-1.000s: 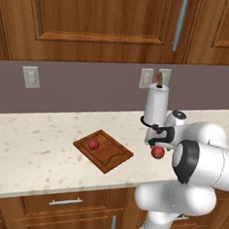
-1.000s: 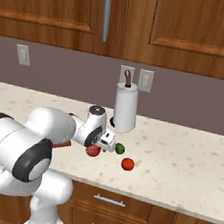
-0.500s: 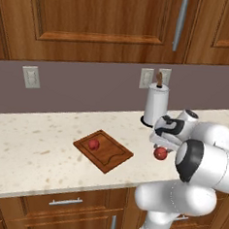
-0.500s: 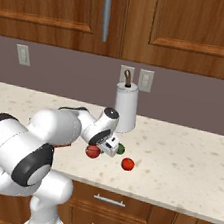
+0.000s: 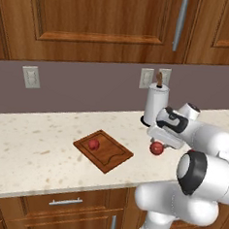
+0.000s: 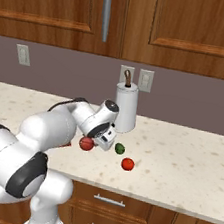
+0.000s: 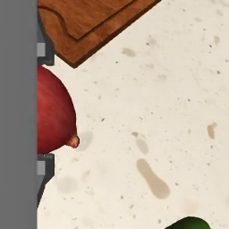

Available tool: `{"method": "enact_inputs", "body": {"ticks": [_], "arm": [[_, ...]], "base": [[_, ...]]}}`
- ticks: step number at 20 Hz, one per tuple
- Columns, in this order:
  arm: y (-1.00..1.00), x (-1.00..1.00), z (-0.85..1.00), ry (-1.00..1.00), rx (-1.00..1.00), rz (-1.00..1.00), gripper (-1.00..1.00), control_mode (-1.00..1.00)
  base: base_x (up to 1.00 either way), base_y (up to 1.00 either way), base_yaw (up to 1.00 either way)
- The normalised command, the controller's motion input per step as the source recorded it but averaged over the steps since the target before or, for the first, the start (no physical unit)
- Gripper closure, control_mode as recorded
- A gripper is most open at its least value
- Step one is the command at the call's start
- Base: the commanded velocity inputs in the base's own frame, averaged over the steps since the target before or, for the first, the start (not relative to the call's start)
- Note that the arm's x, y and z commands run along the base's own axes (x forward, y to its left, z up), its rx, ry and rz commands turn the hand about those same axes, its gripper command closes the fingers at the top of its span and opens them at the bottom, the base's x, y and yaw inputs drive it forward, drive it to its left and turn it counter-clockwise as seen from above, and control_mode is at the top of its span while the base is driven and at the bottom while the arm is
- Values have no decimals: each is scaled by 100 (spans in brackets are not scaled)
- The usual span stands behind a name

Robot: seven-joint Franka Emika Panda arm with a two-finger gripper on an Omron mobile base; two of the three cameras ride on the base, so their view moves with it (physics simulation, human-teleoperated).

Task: Place the avocado, onion, tomato, and bell pepper on the cutting board.

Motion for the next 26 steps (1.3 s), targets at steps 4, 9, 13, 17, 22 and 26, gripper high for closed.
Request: {"method": "enact_inputs", "body": {"ticks": [4,9,13,17,22,26], "arm": [[68,0,14,0,0,0,100,-100],[70,0,4,0,-2,0,100,-100],[64,4,1,0,-4,0,100,-100],[63,8,5,0,-5,0,100,-100],[43,26,13,0,-4,0,100,-100],[14,36,1,0,-2,0,100,-100]], "base": [[0,0,0],[0,0,0],[0,0,0],[0,0,0],[0,0,0],[0,0,0]]}}
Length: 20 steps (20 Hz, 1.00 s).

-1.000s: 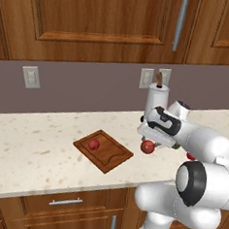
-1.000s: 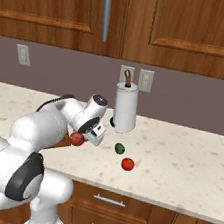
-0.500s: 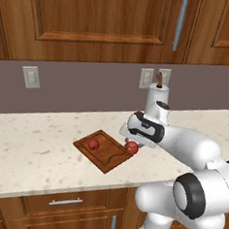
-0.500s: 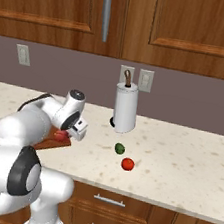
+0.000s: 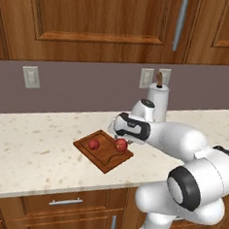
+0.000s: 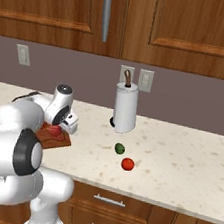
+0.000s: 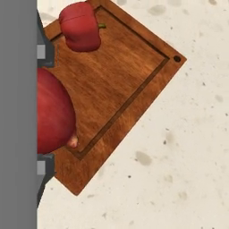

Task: Place the avocado, onion, tomato, and bell pepper on the cutting board.

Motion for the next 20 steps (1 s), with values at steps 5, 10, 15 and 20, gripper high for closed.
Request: {"method": "enact_inputs", "body": {"ticks": [5,10,15,20], "arm": [[9,32,0,0,0,0,100,-100],[22,18,-6,0,0,0,100,-100],[15,2,-19,0,0,0,100,-100],[12,5,-25,0,0,0,100,-100]], "base": [[0,0,0],[0,0,0],[0,0,0],[0,0,0]]}}
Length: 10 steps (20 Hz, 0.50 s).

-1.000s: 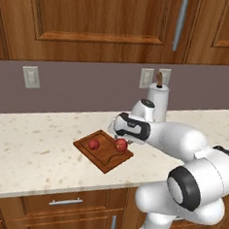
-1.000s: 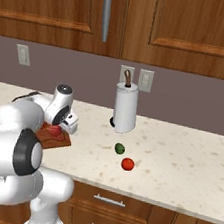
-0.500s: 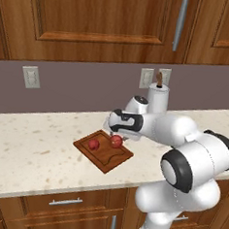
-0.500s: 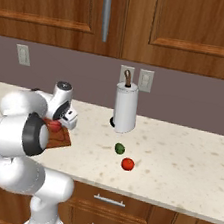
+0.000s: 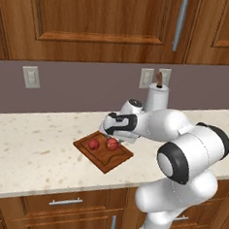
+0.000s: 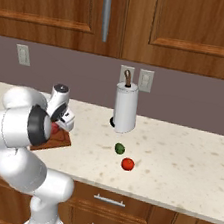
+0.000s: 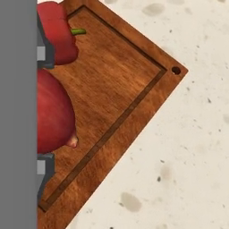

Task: Place the avocado, onion, tomato, and bell pepper on the cutting board.

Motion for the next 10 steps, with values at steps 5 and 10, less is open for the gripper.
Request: {"method": "enact_inputs", "body": {"ticks": [5,10], "arm": [[2,0,-22,0,0,0,-100,-100],[0,-2,-2,-2,0,0,-100,-100]], "base": [[0,0,0],[0,0,0]]}}
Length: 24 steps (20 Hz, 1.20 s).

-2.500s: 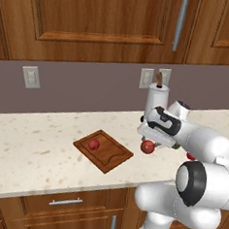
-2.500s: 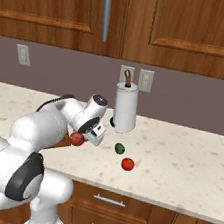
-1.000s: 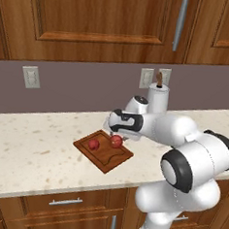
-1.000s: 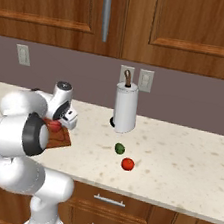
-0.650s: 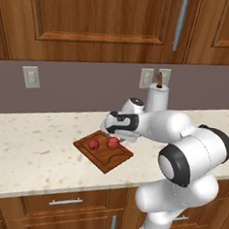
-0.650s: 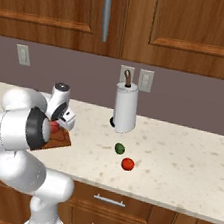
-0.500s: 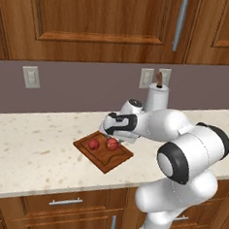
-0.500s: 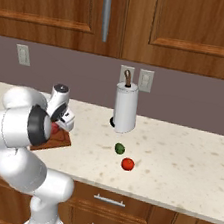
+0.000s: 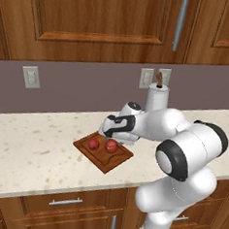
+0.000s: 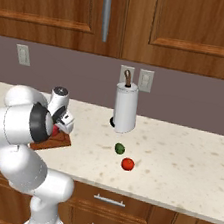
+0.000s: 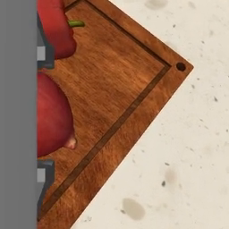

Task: Place the avocado, onion, tomato, and bell pepper on the cutting board.

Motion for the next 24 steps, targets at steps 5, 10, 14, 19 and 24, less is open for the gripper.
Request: {"method": "enact_inputs", "body": {"ticks": [5,10,14,19,24], "arm": [[0,0,13,-9,0,0,-100,-100],[0,0,28,-9,0,0,-100,-100],[-1,-15,39,-12,0,0,-100,-100],[-20,-54,54,-18,0,0,-100,-100],[-40,-69,77,-13,0,0,-100,-100]], "base": [[0,0,0],[0,0,0],[0,0,0],[0,0,0],[0,0,0]]}}
